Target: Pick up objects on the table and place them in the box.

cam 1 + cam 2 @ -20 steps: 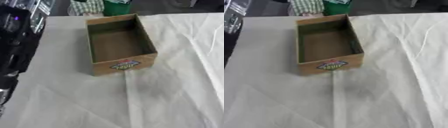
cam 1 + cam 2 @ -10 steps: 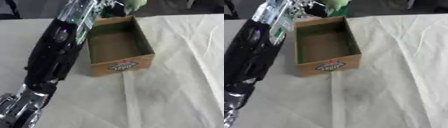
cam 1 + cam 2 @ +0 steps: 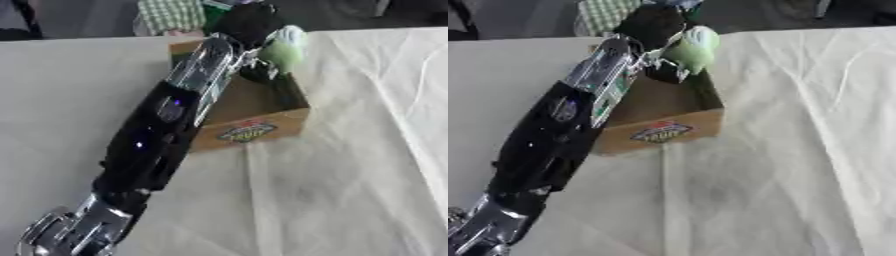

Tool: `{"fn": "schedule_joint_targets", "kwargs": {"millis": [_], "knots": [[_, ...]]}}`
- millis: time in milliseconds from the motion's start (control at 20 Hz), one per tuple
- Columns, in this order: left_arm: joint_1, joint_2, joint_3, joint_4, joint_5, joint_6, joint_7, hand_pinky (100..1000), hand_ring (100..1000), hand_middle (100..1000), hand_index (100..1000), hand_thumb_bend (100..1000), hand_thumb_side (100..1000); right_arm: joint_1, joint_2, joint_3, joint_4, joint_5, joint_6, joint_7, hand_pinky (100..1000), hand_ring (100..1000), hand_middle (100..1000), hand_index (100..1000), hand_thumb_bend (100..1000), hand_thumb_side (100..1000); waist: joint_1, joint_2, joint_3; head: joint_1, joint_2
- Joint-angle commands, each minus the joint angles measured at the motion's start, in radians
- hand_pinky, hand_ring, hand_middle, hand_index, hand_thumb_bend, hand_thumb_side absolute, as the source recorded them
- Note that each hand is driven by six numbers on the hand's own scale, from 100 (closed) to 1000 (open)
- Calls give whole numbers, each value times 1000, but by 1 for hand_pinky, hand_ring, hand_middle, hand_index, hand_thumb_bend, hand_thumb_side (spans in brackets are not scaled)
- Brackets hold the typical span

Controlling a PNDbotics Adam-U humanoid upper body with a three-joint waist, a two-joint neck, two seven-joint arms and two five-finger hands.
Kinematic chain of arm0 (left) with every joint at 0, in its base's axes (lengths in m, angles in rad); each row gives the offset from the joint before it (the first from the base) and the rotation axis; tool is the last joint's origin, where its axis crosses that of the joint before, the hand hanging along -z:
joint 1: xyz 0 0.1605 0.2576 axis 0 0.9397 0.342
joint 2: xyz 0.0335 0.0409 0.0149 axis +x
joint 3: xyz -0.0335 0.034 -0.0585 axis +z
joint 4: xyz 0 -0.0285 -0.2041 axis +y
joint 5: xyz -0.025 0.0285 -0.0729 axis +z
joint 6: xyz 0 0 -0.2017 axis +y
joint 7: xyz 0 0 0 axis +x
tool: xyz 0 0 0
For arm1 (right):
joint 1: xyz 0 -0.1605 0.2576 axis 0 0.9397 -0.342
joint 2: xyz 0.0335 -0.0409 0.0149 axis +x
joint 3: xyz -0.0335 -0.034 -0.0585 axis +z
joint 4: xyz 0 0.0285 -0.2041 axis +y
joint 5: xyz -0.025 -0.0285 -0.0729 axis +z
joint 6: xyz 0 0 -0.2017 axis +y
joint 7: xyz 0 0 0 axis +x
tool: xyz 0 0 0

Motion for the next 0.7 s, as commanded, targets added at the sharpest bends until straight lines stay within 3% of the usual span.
{"fn": "schedule_joint_targets", "kwargs": {"millis": [50, 350, 700], "knots": [[-15, 3, -6, -8, -46, 9, -5, 442, 532, 404, 563, 100, 291, -4, -21, -12, -14, -3, -1, -2, 823, 677, 740, 910, 100, 680, -4, -18, 2, -13, -3], [-10, 0, -6, 10, -85, 6, -64, 455, 549, 439, 594, 100, 286, -1, -20, -12, -14, 2, 1, -3, 824, 676, 740, 910, 100, 680, -3, -14, 0, -16, -5], [-39, -4, 6, 81, -111, -26, -235, 503, 616, 523, 668, 100, 268, -7, -18, -9, -14, 1, 2, -2, 824, 676, 740, 910, 100, 680, 1, -11, -10, -9, -8]]}}
